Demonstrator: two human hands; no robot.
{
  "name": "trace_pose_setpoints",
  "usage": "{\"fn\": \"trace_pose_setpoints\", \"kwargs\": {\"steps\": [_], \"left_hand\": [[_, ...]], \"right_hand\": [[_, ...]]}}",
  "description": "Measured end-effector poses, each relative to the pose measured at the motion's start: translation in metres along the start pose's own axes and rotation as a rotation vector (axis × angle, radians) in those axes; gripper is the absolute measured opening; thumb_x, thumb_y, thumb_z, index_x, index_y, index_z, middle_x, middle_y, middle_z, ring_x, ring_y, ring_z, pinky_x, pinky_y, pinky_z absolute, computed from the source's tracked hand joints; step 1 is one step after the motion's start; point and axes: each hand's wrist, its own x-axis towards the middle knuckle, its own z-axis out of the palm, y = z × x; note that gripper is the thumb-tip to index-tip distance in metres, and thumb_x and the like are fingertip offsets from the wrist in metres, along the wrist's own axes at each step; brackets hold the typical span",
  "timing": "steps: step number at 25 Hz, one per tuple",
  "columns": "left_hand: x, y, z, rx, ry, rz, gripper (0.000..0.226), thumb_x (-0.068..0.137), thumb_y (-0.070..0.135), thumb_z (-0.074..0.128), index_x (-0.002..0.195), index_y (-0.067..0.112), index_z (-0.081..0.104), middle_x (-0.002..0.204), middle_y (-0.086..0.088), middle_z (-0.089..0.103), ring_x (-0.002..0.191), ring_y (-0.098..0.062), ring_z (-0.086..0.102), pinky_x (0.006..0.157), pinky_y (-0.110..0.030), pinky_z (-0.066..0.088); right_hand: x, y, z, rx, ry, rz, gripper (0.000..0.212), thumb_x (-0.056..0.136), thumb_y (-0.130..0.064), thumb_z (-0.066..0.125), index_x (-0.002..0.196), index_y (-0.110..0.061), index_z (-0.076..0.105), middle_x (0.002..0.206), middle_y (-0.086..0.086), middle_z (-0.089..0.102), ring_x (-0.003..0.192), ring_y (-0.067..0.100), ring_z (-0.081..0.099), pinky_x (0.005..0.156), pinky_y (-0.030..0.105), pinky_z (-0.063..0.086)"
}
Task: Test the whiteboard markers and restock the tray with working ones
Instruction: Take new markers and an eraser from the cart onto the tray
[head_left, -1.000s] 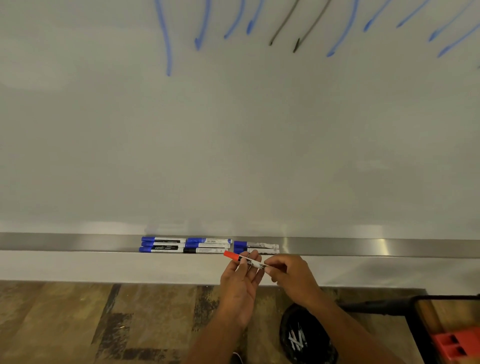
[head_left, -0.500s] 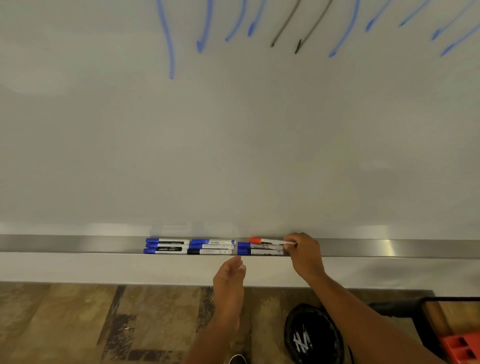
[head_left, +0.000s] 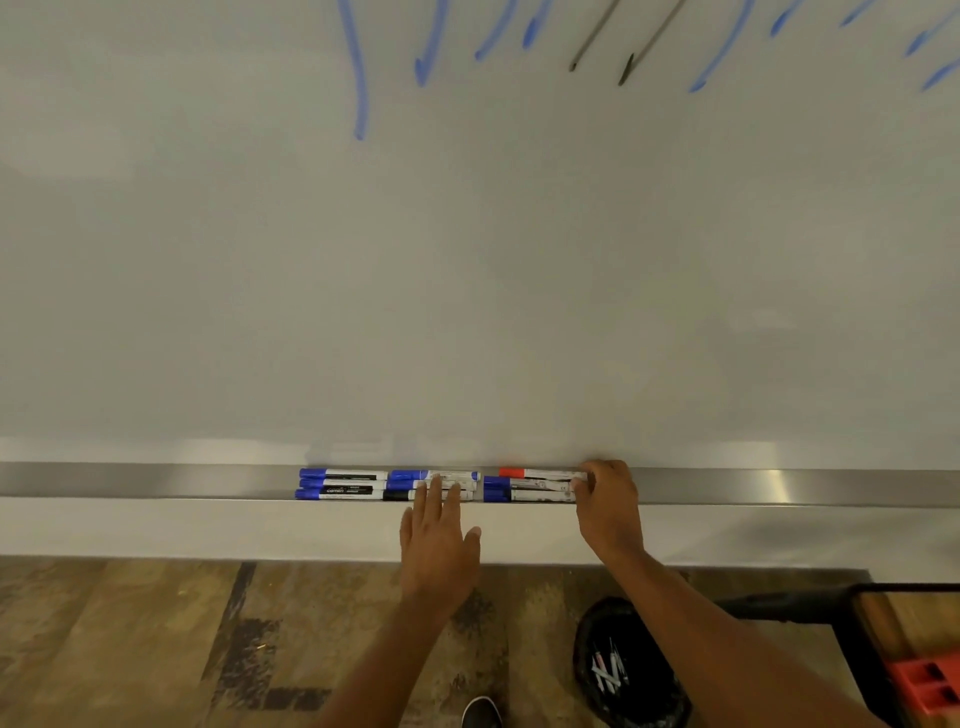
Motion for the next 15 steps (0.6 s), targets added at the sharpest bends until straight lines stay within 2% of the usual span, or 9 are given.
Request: {"fn": "trace_pose_setpoints", "kwargs": {"steps": [2, 4, 5, 9, 15], "left_hand": [[0.007, -0.008, 0.005, 0.175, -0.038, 0.064, 0.082, 0.110, 0.051, 0.039, 0.166, 0.020, -0.012, 0.173, -0.008, -0.026, 0.156, -0.027, -0.030, 0.128, -0.045, -0.012], [0.010, -0.014, 0.009, 0.295, -0.065, 0.118, 0.090, 0.109, 0.054, 0.039, 0.160, 0.018, -0.026, 0.167, -0.013, -0.035, 0.152, -0.032, -0.036, 0.127, -0.048, -0.016], [0.011, -0.017, 0.011, 0.335, -0.080, 0.134, 0.093, 0.109, 0.055, 0.040, 0.158, 0.016, -0.029, 0.167, -0.016, -0.036, 0.152, -0.034, -0.036, 0.127, -0.049, -0.016], [0.013, -0.024, 0.017, 0.395, -0.118, 0.156, 0.097, 0.108, 0.055, 0.044, 0.163, 0.012, -0.024, 0.167, -0.020, -0.035, 0.155, -0.037, -0.033, 0.131, -0.052, -0.012], [0.015, -0.028, 0.017, 0.393, -0.139, 0.167, 0.098, 0.108, 0.055, 0.045, 0.163, 0.013, -0.024, 0.167, -0.019, -0.034, 0.155, -0.037, -0.033, 0.129, -0.052, -0.014]], "right_hand": [[0.002, -0.003, 0.002, -0.043, -0.018, 0.049, 0.016, 0.101, -0.015, 0.052, 0.089, -0.011, 0.062, 0.101, 0.008, 0.057, 0.072, 0.004, 0.048, 0.059, 0.006, 0.031], [0.004, -0.009, 0.003, -0.097, -0.054, 0.098, 0.018, 0.102, -0.017, 0.050, 0.088, -0.011, 0.059, 0.101, 0.011, 0.059, 0.072, 0.006, 0.048, 0.060, 0.013, 0.036], [0.005, -0.013, 0.004, -0.119, -0.072, 0.122, 0.017, 0.102, -0.018, 0.050, 0.091, -0.010, 0.060, 0.102, 0.011, 0.060, 0.076, 0.009, 0.051, 0.065, 0.017, 0.042], [0.006, -0.028, 0.013, -0.173, -0.136, 0.139, 0.016, 0.101, -0.016, 0.052, 0.104, -0.004, 0.062, 0.110, 0.013, 0.060, 0.097, 0.023, 0.059, 0.085, 0.032, 0.051], [0.005, -0.031, 0.019, -0.122, -0.146, 0.175, 0.014, 0.099, -0.015, 0.055, 0.103, -0.004, 0.064, 0.110, 0.014, 0.062, 0.097, 0.025, 0.063, 0.088, 0.038, 0.056]]}}
